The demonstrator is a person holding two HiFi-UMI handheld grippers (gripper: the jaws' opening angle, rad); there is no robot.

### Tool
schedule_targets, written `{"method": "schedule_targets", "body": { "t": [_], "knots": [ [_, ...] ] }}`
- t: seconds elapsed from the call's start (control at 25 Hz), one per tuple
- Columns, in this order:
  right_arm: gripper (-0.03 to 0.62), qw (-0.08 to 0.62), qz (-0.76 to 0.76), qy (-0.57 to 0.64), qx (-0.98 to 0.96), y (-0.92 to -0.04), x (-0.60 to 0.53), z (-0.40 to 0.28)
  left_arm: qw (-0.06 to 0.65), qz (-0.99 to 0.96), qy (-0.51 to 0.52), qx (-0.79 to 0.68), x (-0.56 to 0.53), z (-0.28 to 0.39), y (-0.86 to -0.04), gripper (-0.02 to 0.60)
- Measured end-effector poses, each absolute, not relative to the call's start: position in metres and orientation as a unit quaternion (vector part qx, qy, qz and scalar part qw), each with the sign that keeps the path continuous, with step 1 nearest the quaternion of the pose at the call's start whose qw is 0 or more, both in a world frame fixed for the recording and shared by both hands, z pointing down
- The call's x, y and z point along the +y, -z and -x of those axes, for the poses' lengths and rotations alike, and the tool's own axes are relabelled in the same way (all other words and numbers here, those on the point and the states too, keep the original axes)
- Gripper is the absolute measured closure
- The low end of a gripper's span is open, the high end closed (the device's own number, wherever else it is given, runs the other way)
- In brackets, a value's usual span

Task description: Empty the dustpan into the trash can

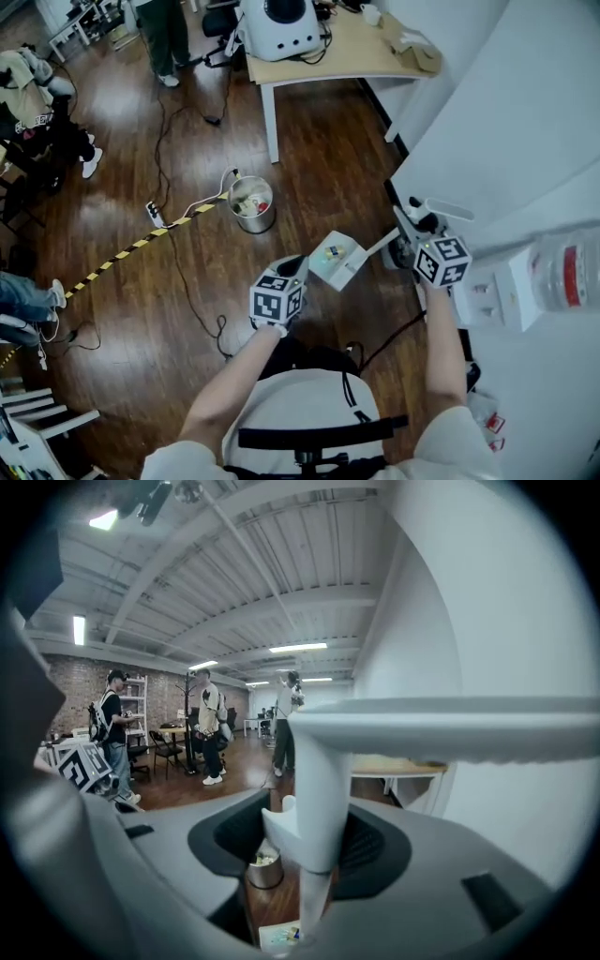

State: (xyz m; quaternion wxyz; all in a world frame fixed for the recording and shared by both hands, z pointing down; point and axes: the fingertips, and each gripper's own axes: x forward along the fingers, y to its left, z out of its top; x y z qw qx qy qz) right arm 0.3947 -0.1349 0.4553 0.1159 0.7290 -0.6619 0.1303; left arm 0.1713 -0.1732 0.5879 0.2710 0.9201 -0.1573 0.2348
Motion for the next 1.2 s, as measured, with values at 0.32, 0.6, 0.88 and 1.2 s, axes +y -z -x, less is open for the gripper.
{"method": "schedule_targets", "body": {
  "t": [0.32,0.6,0.88,1.2],
  "knots": [
    [0.384,0.105,-0.682,-0.095,-0.717,-0.384,-0.265,-0.394,0.285,-0.909,-0.219,-0.212,-0.243,-0.124,-0.588,0.584],
    [0.385,0.083,-0.650,-0.074,-0.752,-0.353,-0.371,-0.390,0.298,-0.891,-0.209,-0.272,-0.307,-0.097,-0.594,0.584],
    [0.385,0.082,-0.592,-0.051,-0.800,-0.332,-0.460,-0.370,0.313,-0.869,-0.195,-0.331,-0.379,-0.089,-0.596,0.584],
    [0.385,0.089,-0.537,-0.038,-0.838,-0.348,-0.554,-0.355,0.335,-0.844,-0.175,-0.381,-0.431,-0.085,-0.601,0.584]
  ]
}}
